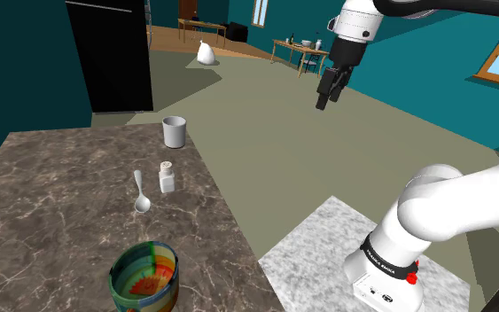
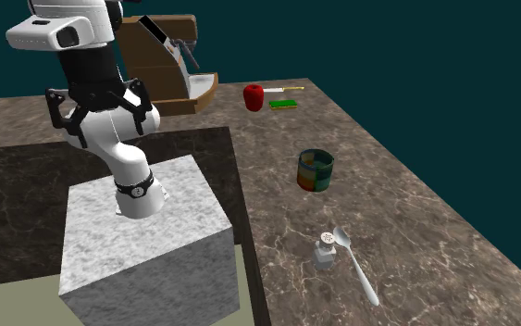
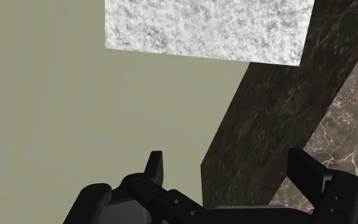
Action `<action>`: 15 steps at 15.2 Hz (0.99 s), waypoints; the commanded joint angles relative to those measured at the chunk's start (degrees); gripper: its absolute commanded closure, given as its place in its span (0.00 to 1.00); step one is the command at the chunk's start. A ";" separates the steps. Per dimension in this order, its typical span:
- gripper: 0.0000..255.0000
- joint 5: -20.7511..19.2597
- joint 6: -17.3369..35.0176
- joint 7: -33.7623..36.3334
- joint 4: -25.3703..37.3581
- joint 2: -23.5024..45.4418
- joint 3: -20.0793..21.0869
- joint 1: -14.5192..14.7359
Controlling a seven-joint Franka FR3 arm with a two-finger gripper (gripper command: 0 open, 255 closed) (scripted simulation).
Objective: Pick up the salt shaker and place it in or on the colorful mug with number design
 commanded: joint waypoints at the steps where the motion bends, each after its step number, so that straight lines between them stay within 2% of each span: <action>1: 0.00 0.00 0.00 0.00 0.00 0.00 0.00 0.00; 8: 0.00 3.42 8.08 5.56 1.78 10.44 5.90 2.09; 15: 0.00 4.56 15.02 11.15 6.85 22.89 11.56 3.53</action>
